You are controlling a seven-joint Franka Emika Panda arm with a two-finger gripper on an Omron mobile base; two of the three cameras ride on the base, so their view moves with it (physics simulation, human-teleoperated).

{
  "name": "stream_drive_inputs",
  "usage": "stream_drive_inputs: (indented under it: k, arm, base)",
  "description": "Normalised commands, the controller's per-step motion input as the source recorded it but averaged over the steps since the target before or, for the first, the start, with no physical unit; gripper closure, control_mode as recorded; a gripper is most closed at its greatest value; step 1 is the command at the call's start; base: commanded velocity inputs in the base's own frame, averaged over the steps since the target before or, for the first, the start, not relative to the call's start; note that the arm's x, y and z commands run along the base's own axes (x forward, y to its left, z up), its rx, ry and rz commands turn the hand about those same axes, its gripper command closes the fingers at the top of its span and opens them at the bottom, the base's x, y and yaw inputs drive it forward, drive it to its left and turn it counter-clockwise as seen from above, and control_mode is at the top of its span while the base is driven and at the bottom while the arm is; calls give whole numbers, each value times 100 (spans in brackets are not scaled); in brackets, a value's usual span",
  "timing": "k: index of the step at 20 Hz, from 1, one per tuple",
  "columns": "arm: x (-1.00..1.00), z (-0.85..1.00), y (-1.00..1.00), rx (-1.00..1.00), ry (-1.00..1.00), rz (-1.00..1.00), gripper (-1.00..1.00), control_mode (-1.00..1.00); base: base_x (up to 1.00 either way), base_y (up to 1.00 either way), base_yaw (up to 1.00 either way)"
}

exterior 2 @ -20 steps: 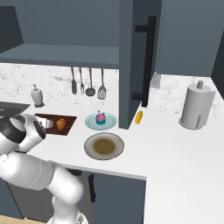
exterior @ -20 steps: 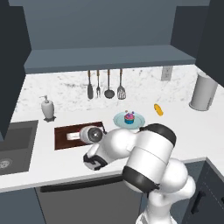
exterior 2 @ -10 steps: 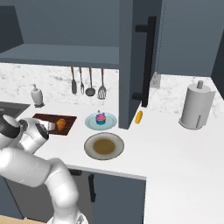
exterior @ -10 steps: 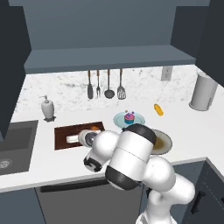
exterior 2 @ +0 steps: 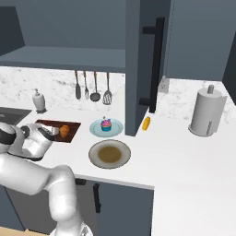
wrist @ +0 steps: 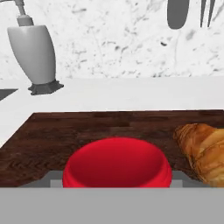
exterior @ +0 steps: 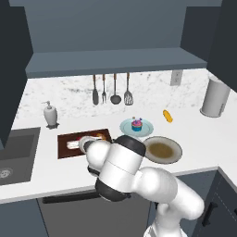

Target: From the different types of pastries on the counter, select a croissant and place it on the cutting board. Then retrieve a jar of jam from the cabinet and place it alongside the croissant on the cutting board.

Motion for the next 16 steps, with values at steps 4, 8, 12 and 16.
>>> stream_drive_inputs:
  k: [4, 8, 12, 16]
  arm:
    - [65, -21, 35, 0, 0, -4, 100, -100]
    - [41, -46, 26, 0, -1, -2, 100, -100]
    - [9, -40, 13, 0, -5, -1, -100, -100]
    - [0, -40, 8, 0, -3, -3, -100, -100]
  base:
    - [0, 0, 0]
    - [0, 0, 0]
    - [0, 0, 0]
    - [0, 0, 0]
